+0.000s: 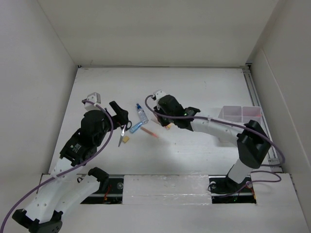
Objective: Sort the stationery into containers
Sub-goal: Grab a piece of stationery with the right arm, then place the stationery into the container
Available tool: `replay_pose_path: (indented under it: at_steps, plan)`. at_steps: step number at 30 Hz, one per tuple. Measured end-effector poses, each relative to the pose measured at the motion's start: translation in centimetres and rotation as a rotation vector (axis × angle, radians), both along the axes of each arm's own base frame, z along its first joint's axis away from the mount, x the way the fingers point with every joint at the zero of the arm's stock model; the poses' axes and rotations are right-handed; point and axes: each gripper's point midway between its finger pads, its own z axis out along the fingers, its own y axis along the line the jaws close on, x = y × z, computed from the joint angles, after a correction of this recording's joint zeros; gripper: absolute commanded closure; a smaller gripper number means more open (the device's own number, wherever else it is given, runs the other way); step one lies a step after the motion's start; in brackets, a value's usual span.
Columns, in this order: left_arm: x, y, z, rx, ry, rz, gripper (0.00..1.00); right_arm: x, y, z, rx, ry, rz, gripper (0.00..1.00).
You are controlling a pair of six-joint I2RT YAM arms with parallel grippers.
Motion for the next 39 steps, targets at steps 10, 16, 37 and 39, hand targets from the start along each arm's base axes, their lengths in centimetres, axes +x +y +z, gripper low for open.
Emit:
replay_pose_path:
  at_steps: [10,16,37,39]
  plan:
    - [-0.3,0.0,0.4,-0.011,-0.014,-0.008,0.0,6.5,-19.4,11.6,0.359,-0.286,-0.561,1.0]
    - [-0.4,-0.2,0.6,-0.014,-0.02,-0.023,0.0,5.8,-29.1,20.2,0.517,-0.565,-0.811,1.0]
    - [-0.8,-1.2,1.5,-0.03,-0.055,-0.094,0.0,-0.3,-46.3,14.9,0.533,-0.805,-1.493,1.0]
    - [-0.9,-1.2,1.6,-0.034,-0.059,-0.099,0.0,0.1,-46.9,14.3,0.514,-0.8,-1.524,1.0]
